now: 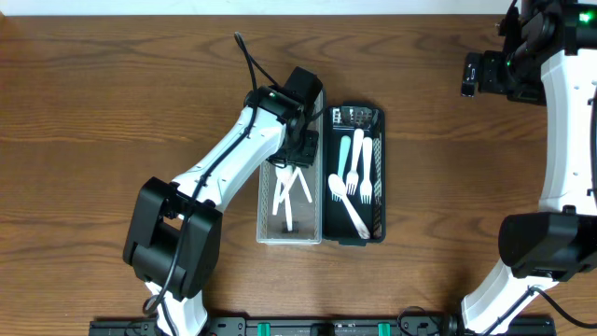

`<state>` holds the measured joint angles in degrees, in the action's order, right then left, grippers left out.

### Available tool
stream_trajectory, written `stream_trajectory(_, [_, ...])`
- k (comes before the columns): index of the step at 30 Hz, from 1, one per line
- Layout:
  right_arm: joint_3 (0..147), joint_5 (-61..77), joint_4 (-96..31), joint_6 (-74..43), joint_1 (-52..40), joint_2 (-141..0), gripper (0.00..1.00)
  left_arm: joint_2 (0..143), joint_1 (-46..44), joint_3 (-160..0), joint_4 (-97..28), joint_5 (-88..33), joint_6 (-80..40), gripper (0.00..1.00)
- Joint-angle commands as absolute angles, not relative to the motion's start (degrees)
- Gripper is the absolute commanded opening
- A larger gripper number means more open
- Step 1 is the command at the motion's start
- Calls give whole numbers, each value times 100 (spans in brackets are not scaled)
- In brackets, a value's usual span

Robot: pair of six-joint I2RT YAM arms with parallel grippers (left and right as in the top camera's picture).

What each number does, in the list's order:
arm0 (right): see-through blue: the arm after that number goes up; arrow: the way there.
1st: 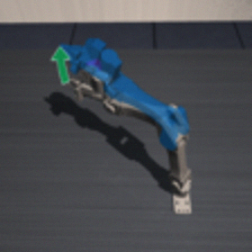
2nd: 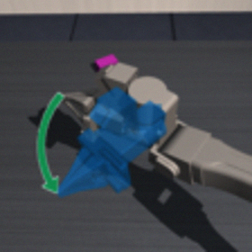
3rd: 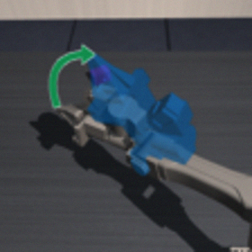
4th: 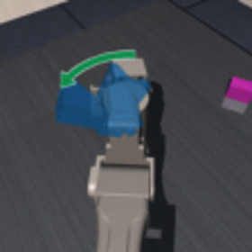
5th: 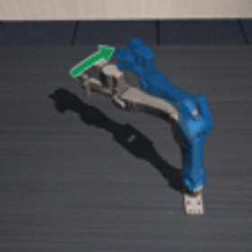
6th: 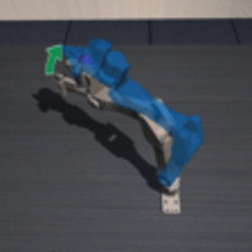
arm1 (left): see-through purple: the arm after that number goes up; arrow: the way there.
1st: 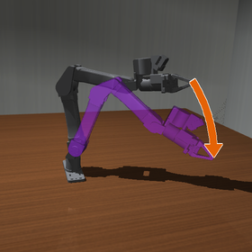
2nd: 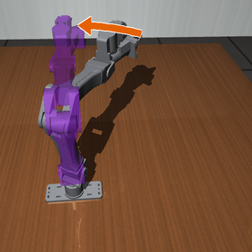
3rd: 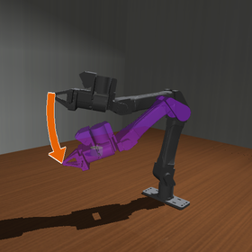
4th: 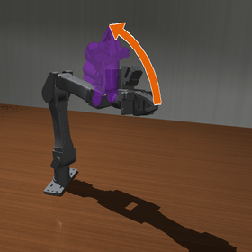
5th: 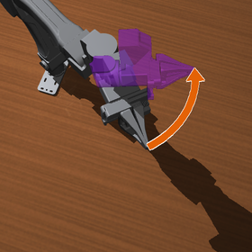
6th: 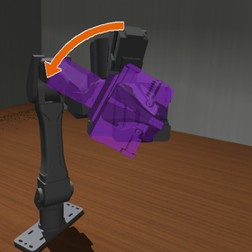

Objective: Pack container

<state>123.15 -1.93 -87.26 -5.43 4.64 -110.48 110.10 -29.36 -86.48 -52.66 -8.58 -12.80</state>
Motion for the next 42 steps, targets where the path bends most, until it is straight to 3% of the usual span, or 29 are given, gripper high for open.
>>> stream_trajectory(1, [12293,-191,-8652,-460,486,-11006,99,10648,-2917,-8895,-5378,-580,-1096,39])
stream_trajectory(6, [12296,-189,-8187,-460,423,-11004,99,9714,-2735,-8967,-5330,792,-1070,39])
stream_trajectory(8, [12296,-191,-7719,-443,301,-11004,99,9336,-2473,-8965,-5236,1166,-1055,48])
stream_trajectory(11, [12293,-193,-6849,-395,86,-11013,99,9054,-1984,-8965,-4965,1166,-919,51])
stream_trajectory(12, [12293,-196,-6519,-333,1,-11032,99,9017,-1785,-8965,-4842,1166,-919,59])
stream_trajectory(15, [12293,-200,-5697,16,-198,-11179,99,9048,-1278,-8954,-4510,1164,-921,99])
stream_trajectory(23, [12293,-213,-4842,574,-316,-11583,99,9142,-338,-8949,-4112,1166,-919,98])
stream_trajectory(31, [12287,32,-5623,670,58,-11496,99,8844,-73,-8829,-4292,1160,-495,98])
stream_trajectory(36, [11952,607,-5988,628,447,-11063,99,7782,-71,-7935,-3820,1162,-493,98])
stream_trajectory(42, [9977,705,-5306,626,515,-9594,99,5745,-110,-5758,-2781,1153,-493,98])
